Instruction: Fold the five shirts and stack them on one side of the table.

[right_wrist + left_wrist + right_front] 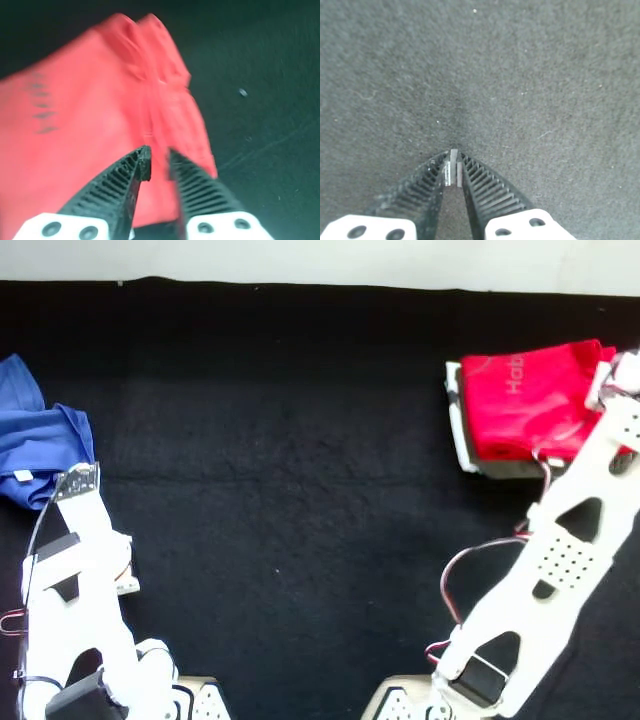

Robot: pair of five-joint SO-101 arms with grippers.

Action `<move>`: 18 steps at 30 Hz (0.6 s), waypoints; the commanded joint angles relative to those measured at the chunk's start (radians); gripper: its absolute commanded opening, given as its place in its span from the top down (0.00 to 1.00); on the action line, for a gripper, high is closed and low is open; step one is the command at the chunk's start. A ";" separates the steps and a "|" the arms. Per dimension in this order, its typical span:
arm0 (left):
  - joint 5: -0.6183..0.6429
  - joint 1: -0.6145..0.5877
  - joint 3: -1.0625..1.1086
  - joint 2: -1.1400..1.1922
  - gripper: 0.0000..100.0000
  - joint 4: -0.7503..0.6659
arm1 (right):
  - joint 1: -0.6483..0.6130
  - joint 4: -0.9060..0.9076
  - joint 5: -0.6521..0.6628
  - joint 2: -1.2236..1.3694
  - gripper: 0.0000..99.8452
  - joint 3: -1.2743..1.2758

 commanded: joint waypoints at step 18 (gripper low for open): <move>0.006 -0.005 0.002 -0.002 0.99 -0.031 | 0.085 -0.217 0.081 0.245 0.99 0.001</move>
